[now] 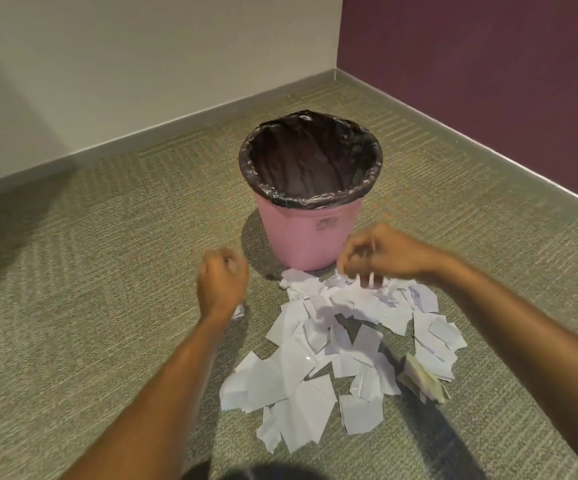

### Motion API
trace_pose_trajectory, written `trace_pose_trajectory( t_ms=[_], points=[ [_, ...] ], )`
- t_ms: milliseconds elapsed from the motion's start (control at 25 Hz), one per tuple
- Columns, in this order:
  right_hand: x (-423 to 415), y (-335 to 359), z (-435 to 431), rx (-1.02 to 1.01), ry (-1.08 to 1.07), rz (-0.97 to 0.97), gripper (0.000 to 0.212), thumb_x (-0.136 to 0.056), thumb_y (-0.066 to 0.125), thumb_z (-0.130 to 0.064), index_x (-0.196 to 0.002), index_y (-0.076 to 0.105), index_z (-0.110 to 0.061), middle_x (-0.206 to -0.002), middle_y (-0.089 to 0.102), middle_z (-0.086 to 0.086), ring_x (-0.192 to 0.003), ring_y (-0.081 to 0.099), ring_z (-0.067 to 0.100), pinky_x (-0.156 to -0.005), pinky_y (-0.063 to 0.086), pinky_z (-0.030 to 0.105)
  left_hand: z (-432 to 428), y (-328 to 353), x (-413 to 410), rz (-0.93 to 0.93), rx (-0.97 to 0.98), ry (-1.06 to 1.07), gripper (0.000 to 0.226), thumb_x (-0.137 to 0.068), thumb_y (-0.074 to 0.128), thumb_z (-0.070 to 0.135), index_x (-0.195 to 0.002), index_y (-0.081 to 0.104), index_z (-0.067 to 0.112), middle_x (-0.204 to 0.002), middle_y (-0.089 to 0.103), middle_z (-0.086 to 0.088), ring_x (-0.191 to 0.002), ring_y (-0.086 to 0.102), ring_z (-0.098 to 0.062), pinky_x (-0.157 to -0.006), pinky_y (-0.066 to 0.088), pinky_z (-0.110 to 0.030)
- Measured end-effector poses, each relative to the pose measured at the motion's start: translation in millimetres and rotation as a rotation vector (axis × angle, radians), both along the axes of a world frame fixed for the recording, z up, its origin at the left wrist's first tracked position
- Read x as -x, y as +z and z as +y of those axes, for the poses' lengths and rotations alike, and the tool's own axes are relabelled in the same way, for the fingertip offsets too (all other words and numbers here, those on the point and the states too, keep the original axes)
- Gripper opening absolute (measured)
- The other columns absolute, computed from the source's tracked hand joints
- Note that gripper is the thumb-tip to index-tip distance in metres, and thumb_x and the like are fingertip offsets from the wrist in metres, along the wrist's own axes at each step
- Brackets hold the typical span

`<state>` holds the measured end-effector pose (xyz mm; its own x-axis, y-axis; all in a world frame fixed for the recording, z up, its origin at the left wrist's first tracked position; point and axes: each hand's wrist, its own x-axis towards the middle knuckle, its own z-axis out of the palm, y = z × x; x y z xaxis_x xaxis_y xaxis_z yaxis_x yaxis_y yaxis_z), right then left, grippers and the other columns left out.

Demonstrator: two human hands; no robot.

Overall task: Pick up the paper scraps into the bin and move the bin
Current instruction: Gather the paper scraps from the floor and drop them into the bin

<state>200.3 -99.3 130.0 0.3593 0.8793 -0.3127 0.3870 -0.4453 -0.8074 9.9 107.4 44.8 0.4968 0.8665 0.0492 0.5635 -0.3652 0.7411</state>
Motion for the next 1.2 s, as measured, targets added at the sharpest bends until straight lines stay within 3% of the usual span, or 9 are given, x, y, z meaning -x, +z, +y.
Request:
trace_pose_trajectory(
  t_ms=[120, 200, 280, 440, 600, 680, 800, 1000, 1200],
  points=[
    [27, -78, -13, 0.319, 0.159, -0.211, 0.023, -0.081, 0.077, -0.023, -0.099, 0.064, -0.016, -0.101, 0.068, 0.002, -0.093, 0.065, 0.023, -0.072, 0.050, 0.031, -35, -58, 49, 0.458, 0.046, -0.288, 0.054, -0.086, 0.062, 0.047, -0.130, 0.051, 0.016, -0.126, 0.053, -0.012, -0.121, 0.051, -0.032, -0.098, 0.044, -0.049],
    [42, -119, -20, 0.465, 0.246, -0.343, 0.054, -0.080, 0.076, -0.035, -0.126, 0.053, -0.020, -0.122, 0.057, 0.004, -0.112, 0.057, 0.026, -0.086, 0.047, 0.032, -49, -79, 67, 0.680, 0.134, -0.392, 0.095, -0.076, 0.060, 0.070, -0.151, 0.021, 0.026, -0.155, 0.027, -0.011, -0.144, 0.024, -0.034, -0.112, 0.023, -0.059],
    [53, -151, -25, 0.551, 0.255, -0.407, 0.089, -0.076, 0.075, -0.049, -0.148, 0.030, -0.020, -0.143, 0.045, 0.009, -0.126, 0.049, 0.029, -0.099, 0.045, 0.037, -57, -93, 75, 0.801, 0.213, -0.431, 0.117, -0.065, 0.057, 0.082, -0.153, -0.004, 0.035, -0.164, -0.002, -0.006, -0.150, -0.001, -0.033, -0.112, 0.010, -0.066],
    [72, -185, -27, 0.611, 0.228, -0.489, 0.119, -0.072, 0.073, -0.064, -0.156, -0.001, -0.024, -0.160, 0.015, 0.019, -0.140, 0.033, 0.042, -0.106, 0.041, 0.049, -82, -108, 79, 0.918, 0.222, -0.490, 0.120, -0.064, 0.067, 0.075, -0.151, -0.007, 0.038, -0.162, -0.017, -0.010, -0.149, -0.008, -0.037, -0.108, 0.022, -0.070],
    [89, -189, -12, 0.542, 0.247, -0.531, 0.112, -0.078, 0.069, -0.061, -0.155, -0.007, -0.032, -0.163, 0.000, 0.019, -0.142, 0.026, 0.047, -0.103, 0.042, 0.050, -105, -116, 75, 0.921, 0.076, -0.458, 0.099, -0.076, 0.074, 0.052, -0.149, 0.009, 0.034, -0.161, -0.002, -0.016, -0.147, 0.004, -0.042, -0.106, 0.033, -0.062],
    [96, -188, -3, 0.525, 0.302, -0.618, 0.102, -0.083, 0.068, -0.054, -0.156, 0.000, -0.030, -0.160, 0.010, 0.019, -0.136, 0.036, 0.046, -0.097, 0.046, 0.048, -109, -115, 71, 0.875, -0.001, -0.455, 0.087, -0.079, 0.074, 0.044, -0.146, 0.021, 0.032, -0.155, 0.016, -0.015, -0.141, 0.021, -0.039, -0.103, 0.039, -0.055],
    [103, -187, 4, 0.486, 0.363, -0.764, 0.068, -0.088, 0.067, -0.038, -0.144, 0.031, -0.021, -0.140, 0.034, 0.017, -0.117, 0.049, 0.040, -0.083, 0.053, 0.044, -105, -117, 69, 0.761, -0.062, -0.451, 0.072, -0.082, 0.074, 0.035, -0.142, 0.035, 0.029, -0.142, 0.034, -0.010, -0.125, 0.036, -0.030, -0.100, 0.043, -0.043],
    [93, -186, 5, 0.413, 0.337, -0.848, 0.040, -0.088, 0.056, 0.000, -0.126, 0.053, -0.012, -0.128, 0.046, 0.014, -0.108, 0.056, 0.034, -0.073, 0.052, 0.041, -89, -122, 61, 0.587, 0.070, -0.411, 0.044, -0.085, 0.070, 0.030, -0.127, 0.057, 0.021, -0.129, 0.050, -0.007, -0.120, 0.044, -0.026, -0.094, 0.046, -0.038],
    [79, -184, -1, 0.289, 0.340, -0.824, 0.029, -0.082, 0.058, 0.003, -0.108, 0.065, -0.009, -0.112, 0.057, 0.011, -0.095, 0.062, 0.033, -0.063, 0.045, 0.035, -86, -121, 54, 0.471, 0.229, -0.352, 0.041, -0.083, 0.072, 0.026, -0.122, 0.064, 0.015, -0.121, 0.066, -0.009, -0.108, 0.064, -0.028, -0.090, 0.053, -0.037]
  ],
)
